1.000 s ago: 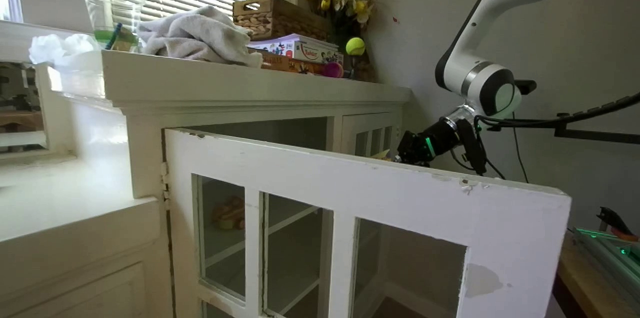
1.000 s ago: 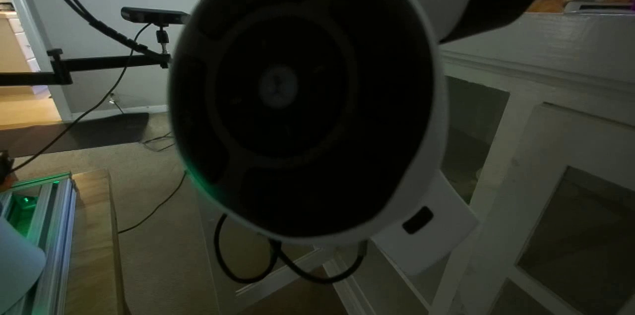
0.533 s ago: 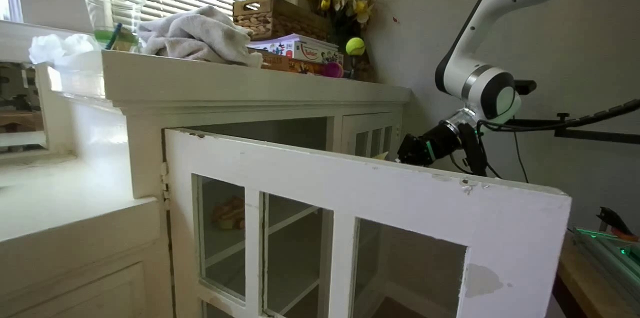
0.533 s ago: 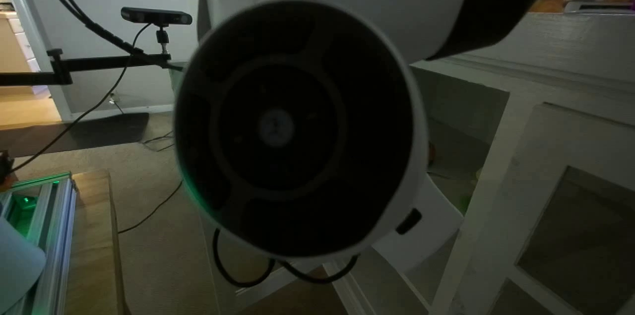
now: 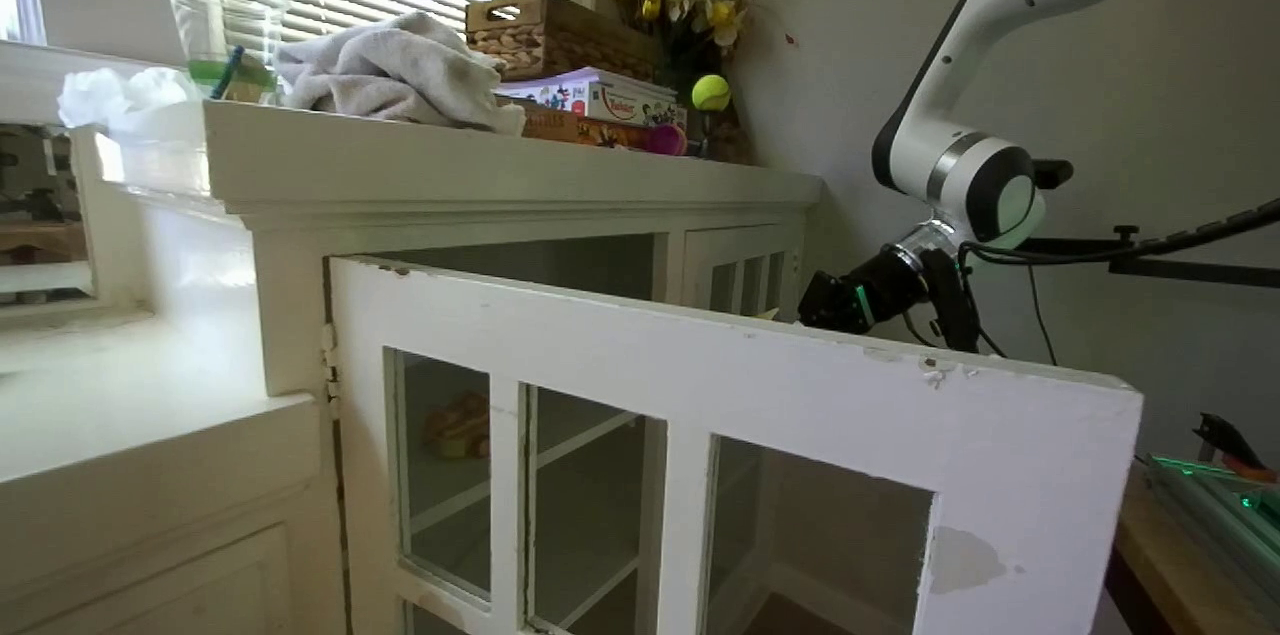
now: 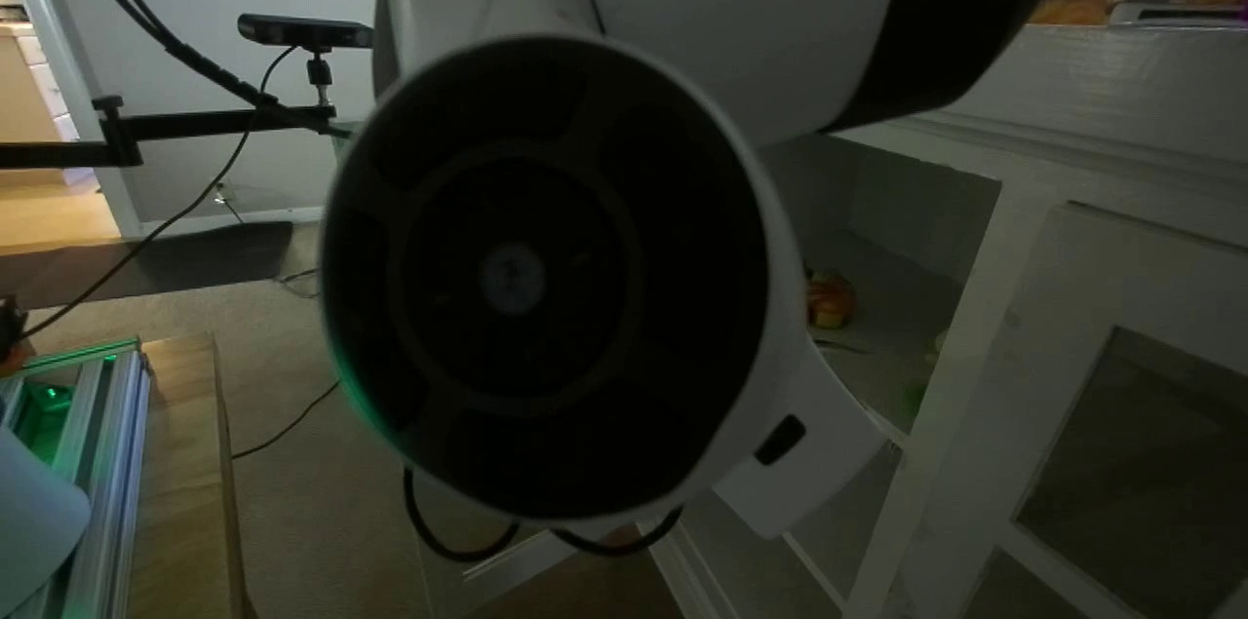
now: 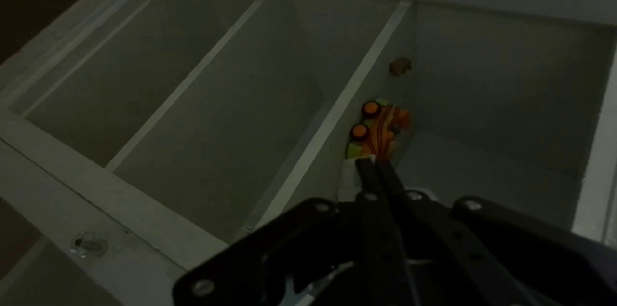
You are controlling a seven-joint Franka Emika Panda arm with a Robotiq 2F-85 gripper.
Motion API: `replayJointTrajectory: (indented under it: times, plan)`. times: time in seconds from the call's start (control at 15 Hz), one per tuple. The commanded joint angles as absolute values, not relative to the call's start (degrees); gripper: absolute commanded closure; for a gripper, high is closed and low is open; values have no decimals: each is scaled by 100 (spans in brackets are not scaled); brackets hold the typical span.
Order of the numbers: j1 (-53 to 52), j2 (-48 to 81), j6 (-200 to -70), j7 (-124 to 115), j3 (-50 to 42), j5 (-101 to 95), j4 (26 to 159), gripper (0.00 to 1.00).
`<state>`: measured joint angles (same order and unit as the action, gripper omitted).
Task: Put the paper in the cabinet
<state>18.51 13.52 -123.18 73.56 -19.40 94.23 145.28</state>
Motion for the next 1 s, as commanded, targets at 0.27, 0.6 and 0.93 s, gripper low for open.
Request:
replayJointTrajectory:
  times: [0.27,0.6,0.93]
  plan:
    - [1734,1417,-12331,7573,-1855,9792,14671,99]
    - [1445,1717,-12274,8013,-1562,10960,14905,99]
    - [1147,2133,-11826,8678,-1414,12373,14862,99]
